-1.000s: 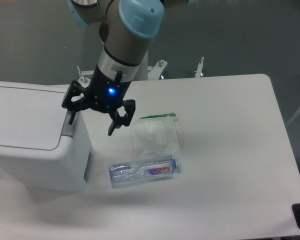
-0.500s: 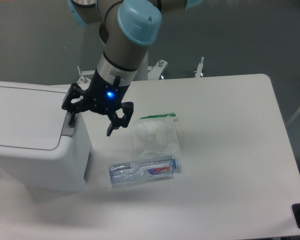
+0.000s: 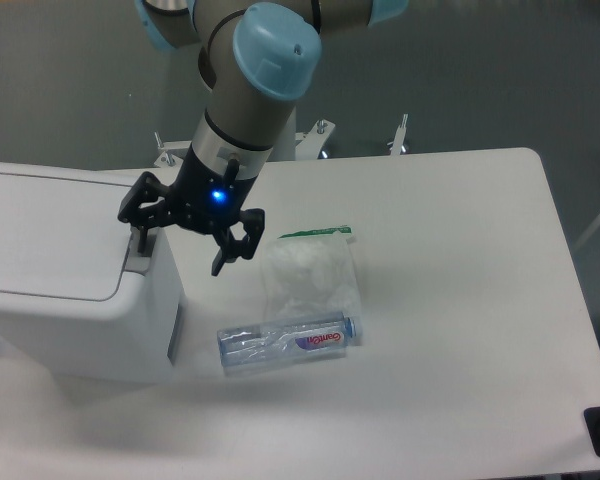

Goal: Open the trash can

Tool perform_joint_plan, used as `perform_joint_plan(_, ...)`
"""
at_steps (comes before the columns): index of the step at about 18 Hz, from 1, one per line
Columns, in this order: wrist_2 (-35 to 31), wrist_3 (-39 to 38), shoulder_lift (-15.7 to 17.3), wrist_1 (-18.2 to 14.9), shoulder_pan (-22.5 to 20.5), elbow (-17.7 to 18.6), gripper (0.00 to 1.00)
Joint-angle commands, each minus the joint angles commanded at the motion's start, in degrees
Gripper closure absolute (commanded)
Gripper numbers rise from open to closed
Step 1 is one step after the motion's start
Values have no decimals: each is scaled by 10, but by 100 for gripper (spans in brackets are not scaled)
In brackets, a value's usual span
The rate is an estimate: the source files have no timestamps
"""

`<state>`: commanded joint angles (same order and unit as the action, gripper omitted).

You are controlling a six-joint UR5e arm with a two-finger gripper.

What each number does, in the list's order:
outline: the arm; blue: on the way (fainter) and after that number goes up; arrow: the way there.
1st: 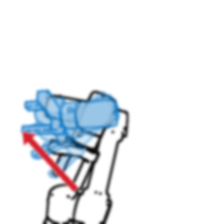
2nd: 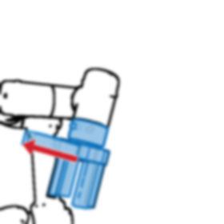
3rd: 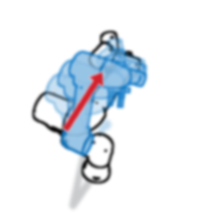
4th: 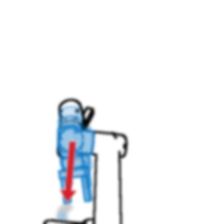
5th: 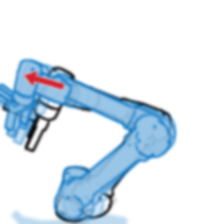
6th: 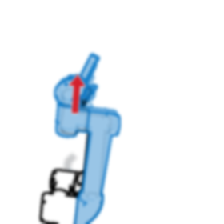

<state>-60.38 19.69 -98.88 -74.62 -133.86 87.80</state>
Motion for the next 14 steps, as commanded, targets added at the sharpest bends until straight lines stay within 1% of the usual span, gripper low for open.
perform_joint_plan(3,-1,0,0,-1,-1,-4,0)
perform_joint_plan(7,0,3,-2,-4,-7,-18,0)
perform_joint_plan(11,-1,37,-1,4,-41,-32,0)
perform_joint_plan(14,-2,59,0,10,-77,-23,0)
